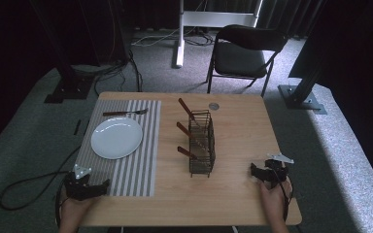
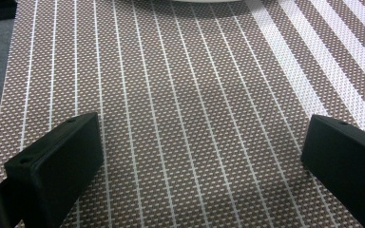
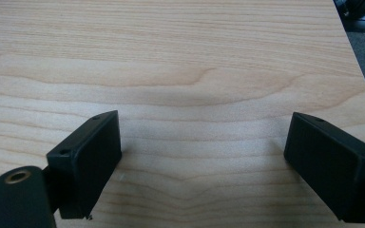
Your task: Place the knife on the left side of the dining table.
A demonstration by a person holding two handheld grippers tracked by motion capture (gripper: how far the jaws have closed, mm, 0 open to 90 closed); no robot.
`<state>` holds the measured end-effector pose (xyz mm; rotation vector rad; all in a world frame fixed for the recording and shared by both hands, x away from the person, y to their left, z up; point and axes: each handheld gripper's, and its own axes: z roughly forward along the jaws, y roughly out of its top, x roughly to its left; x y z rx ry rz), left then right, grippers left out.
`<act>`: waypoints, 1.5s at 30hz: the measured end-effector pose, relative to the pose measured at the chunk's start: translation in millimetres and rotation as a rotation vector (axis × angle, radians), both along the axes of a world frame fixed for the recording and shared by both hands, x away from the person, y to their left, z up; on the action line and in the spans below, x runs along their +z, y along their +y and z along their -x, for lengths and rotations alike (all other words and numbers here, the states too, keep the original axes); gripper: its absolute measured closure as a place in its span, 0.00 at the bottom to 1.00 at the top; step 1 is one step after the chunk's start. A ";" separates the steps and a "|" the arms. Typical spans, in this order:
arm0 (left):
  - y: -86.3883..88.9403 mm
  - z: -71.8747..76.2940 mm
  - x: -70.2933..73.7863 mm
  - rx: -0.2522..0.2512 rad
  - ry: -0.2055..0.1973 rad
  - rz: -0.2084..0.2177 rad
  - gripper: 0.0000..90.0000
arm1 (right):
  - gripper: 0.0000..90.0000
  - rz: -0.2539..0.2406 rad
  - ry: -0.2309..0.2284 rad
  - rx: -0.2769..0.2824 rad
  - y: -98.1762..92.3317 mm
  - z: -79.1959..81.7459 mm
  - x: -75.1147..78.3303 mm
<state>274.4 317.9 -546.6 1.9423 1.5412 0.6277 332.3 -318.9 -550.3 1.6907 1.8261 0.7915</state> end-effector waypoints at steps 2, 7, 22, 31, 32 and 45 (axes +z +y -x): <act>0.0 0.0 0.0 0.000 0.000 -0.001 0.00 | 0.13 -0.001 0.000 0.000 0.1 0.0 0.0; 0.1 0.1 0.1 0.000 0.001 -0.001 0.00 | 0.13 0.000 0.000 0.000 0.0 0.0 0.0; 0.7 -2.0 2.2 -0.014 0.022 -0.007 0.01 | 0.13 -0.001 0.000 -0.001 0.2 0.0 0.0; -10.0 -2.0 11.2 -0.058 0.027 0.003 0.02 | 0.13 0.000 0.000 0.000 0.1 0.0 0.0; -13.6 -2.5 15.0 -0.079 0.026 0.026 0.03 | 0.13 0.000 0.000 0.000 0.1 0.0 0.0; -51.8 -10.8 45.9 -0.215 -0.011 0.042 0.04 | 0.13 -0.001 0.000 -0.001 0.1 0.0 0.0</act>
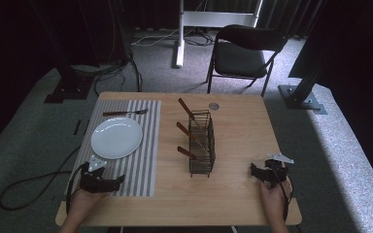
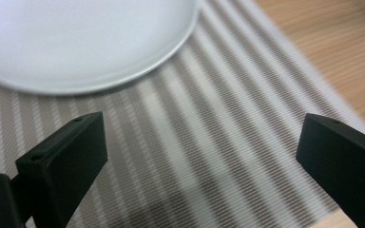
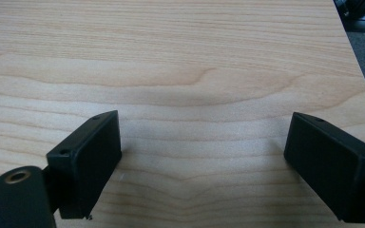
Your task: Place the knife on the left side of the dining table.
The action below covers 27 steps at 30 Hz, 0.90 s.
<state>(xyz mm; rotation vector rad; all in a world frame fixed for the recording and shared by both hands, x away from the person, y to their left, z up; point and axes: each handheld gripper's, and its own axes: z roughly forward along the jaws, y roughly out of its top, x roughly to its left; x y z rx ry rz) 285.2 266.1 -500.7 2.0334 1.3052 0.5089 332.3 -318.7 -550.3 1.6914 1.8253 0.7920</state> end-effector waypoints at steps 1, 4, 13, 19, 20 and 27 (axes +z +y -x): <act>0.0 0.0 0.0 0.000 0.000 0.000 0.04 | 0.13 0.000 0.000 0.000 0.0 0.0 0.0; -12.8 -2.2 8.5 -0.041 -0.016 0.004 0.04 | 0.13 0.000 0.000 0.000 0.0 0.0 0.0; -38.0 -6.3 25.2 -0.117 -0.036 0.023 0.04 | 0.13 -0.001 -0.001 0.000 0.1 0.0 -0.1; -53.0 -5.2 39.3 -0.172 -0.043 0.055 0.04 | 0.13 0.000 0.000 0.000 0.0 0.0 -0.1; -55.3 -5.0 41.4 -0.181 -0.043 0.061 0.04 | 0.13 0.000 0.000 0.000 0.0 0.0 -0.1; -69.3 -4.4 50.5 -0.214 -0.069 0.058 0.04 | 0.13 0.001 -0.001 0.001 -0.2 0.0 -0.1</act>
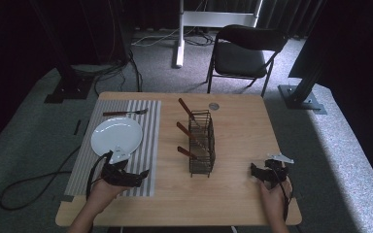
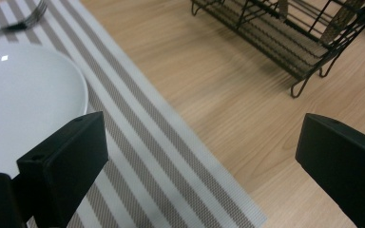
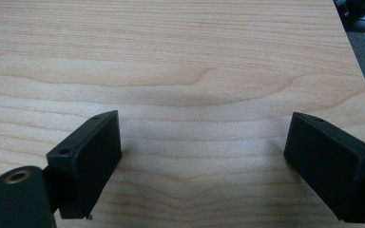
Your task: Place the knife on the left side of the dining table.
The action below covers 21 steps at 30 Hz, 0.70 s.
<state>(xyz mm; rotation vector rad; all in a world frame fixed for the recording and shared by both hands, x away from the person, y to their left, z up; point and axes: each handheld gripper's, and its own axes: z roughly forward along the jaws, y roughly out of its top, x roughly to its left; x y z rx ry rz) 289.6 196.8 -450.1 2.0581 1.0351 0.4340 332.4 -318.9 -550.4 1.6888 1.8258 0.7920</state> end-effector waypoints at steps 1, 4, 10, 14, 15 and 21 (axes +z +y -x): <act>-2.3 -0.4 1.8 -0.012 0.006 0.013 0.04 | 0.13 -0.001 0.000 -0.001 0.1 0.0 0.0; -9.1 0.8 6.6 -0.025 -0.010 0.007 0.04 | 0.13 0.000 0.000 0.000 0.0 0.0 0.0; -29.4 0.9 19.6 -0.085 -0.034 0.022 0.04 | 0.13 -0.001 0.000 -0.001 0.1 0.0 0.0; -39.4 -2.6 25.4 -0.106 -0.039 0.028 0.04 | 0.13 0.000 0.000 0.000 0.0 0.0 0.0; -39.4 -2.6 25.4 -0.106 -0.039 0.028 0.04 | 0.13 0.000 0.000 0.000 0.0 0.0 0.0; -55.7 -7.6 28.6 -0.133 -0.039 0.035 0.04 | 0.13 0.000 0.000 -0.001 0.1 0.0 0.0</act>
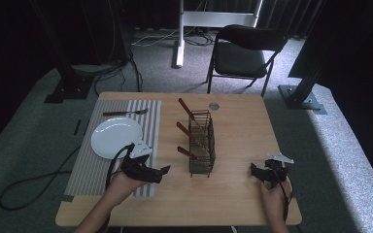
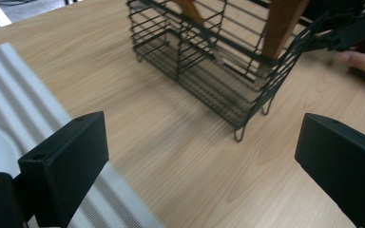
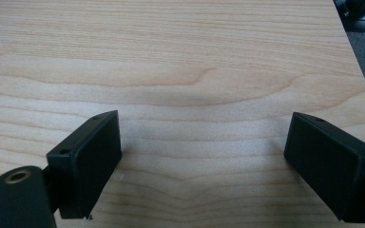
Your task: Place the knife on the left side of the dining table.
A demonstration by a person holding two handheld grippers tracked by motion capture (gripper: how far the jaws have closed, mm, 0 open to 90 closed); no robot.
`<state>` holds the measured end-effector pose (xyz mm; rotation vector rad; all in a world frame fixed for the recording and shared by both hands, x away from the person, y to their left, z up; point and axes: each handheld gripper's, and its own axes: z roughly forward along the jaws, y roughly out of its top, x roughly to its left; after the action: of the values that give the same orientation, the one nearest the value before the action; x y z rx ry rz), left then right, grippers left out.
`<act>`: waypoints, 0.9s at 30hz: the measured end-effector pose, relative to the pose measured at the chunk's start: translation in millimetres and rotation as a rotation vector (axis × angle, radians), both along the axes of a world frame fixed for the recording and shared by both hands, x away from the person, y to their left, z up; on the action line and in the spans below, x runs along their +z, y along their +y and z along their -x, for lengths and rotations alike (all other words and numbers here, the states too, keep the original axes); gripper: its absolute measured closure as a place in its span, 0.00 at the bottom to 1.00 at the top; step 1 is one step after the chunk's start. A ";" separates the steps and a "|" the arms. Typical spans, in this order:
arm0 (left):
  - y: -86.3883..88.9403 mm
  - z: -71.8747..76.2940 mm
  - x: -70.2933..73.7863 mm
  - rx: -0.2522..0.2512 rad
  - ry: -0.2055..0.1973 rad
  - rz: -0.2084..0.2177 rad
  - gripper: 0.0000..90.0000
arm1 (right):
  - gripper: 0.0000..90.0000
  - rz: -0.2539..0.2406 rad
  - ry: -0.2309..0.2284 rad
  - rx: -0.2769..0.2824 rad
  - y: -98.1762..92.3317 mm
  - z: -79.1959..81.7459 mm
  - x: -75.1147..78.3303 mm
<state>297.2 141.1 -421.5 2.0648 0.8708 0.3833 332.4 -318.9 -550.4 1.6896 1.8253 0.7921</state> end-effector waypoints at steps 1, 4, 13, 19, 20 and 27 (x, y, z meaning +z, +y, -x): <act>-2.6 -0.9 0.3 -0.005 0.001 0.002 0.04 | 0.13 0.000 0.000 0.000 0.0 0.0 0.0; -10.3 -3.4 2.3 -0.013 -0.002 0.002 0.04 | 0.13 0.000 0.000 0.001 0.0 0.0 0.0; -31.1 -9.8 11.6 -0.044 -0.006 0.020 0.04 | 0.13 0.000 0.000 0.000 0.0 0.0 0.0; -44.9 -15.0 17.3 -0.050 0.003 0.034 0.06 | 0.13 -0.001 0.001 0.000 0.1 0.0 0.1; -46.7 -16.2 17.7 -0.043 0.007 0.035 0.06 | 0.13 -0.001 0.001 0.000 0.1 0.0 0.1; -57.6 -19.2 17.4 -0.028 0.021 0.052 0.16 | 0.13 -0.001 0.000 0.000 0.0 0.0 0.1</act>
<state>316.4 83.5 -404.1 2.0341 0.8544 0.3206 332.3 -318.8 -550.4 1.6908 1.8252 0.7927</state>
